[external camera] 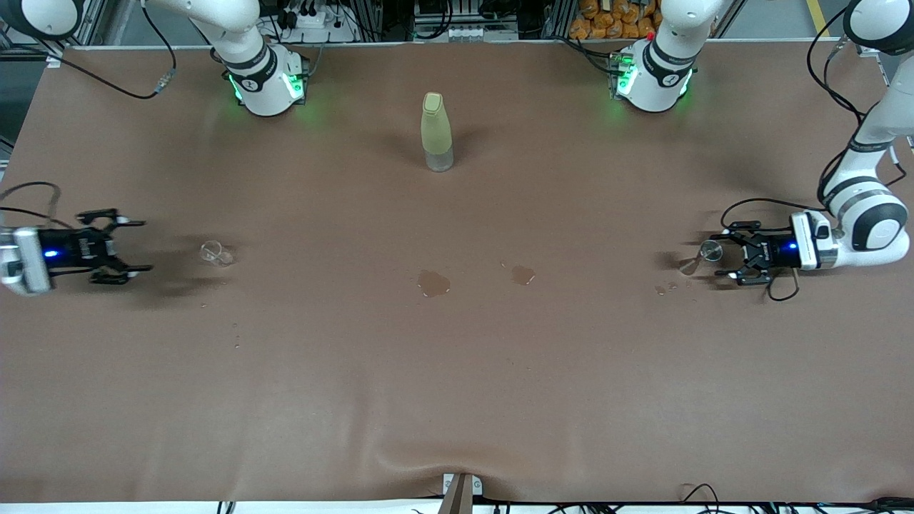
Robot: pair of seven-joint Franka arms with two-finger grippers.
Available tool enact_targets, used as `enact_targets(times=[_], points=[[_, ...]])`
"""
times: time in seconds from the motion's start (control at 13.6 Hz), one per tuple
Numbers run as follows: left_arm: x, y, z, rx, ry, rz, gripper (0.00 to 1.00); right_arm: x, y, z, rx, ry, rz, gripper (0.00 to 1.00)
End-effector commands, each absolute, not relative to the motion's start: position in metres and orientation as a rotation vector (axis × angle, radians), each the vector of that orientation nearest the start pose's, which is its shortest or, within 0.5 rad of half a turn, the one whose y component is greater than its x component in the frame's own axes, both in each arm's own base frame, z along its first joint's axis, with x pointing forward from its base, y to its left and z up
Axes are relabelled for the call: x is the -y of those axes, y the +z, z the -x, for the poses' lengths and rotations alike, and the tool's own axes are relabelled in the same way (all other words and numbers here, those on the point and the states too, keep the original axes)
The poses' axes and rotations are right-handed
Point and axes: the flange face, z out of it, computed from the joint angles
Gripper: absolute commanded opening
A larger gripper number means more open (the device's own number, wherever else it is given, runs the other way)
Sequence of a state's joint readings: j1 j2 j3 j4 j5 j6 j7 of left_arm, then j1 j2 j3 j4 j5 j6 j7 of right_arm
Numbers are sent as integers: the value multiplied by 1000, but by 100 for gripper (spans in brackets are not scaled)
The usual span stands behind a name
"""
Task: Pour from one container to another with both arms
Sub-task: 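Lower the beaker and the jigger onto the table and open both grippers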
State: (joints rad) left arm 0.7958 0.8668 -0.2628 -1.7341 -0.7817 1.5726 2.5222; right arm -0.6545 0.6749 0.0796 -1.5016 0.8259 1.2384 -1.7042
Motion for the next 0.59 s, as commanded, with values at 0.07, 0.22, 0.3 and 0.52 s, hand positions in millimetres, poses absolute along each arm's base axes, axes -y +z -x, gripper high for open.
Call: enact_targets(times=[0.07, 0.22, 0.3, 0.52], points=[[-240, 140, -525, 1358, 918, -1423, 100, 196, 425, -592, 880, -247, 1947, 100], [-255, 175, -528, 1256, 787, -1504, 100, 155, 475, -601, 847, -190, 2115, 100], [-262, 192, -535, 1253, 730, -1538, 100, 135, 492, -602, 798, -112, 2202, 100], [-280, 234, -555, 1278, 664, -1620, 100, 97, 528, -602, 670, -18, 2348, 100]])
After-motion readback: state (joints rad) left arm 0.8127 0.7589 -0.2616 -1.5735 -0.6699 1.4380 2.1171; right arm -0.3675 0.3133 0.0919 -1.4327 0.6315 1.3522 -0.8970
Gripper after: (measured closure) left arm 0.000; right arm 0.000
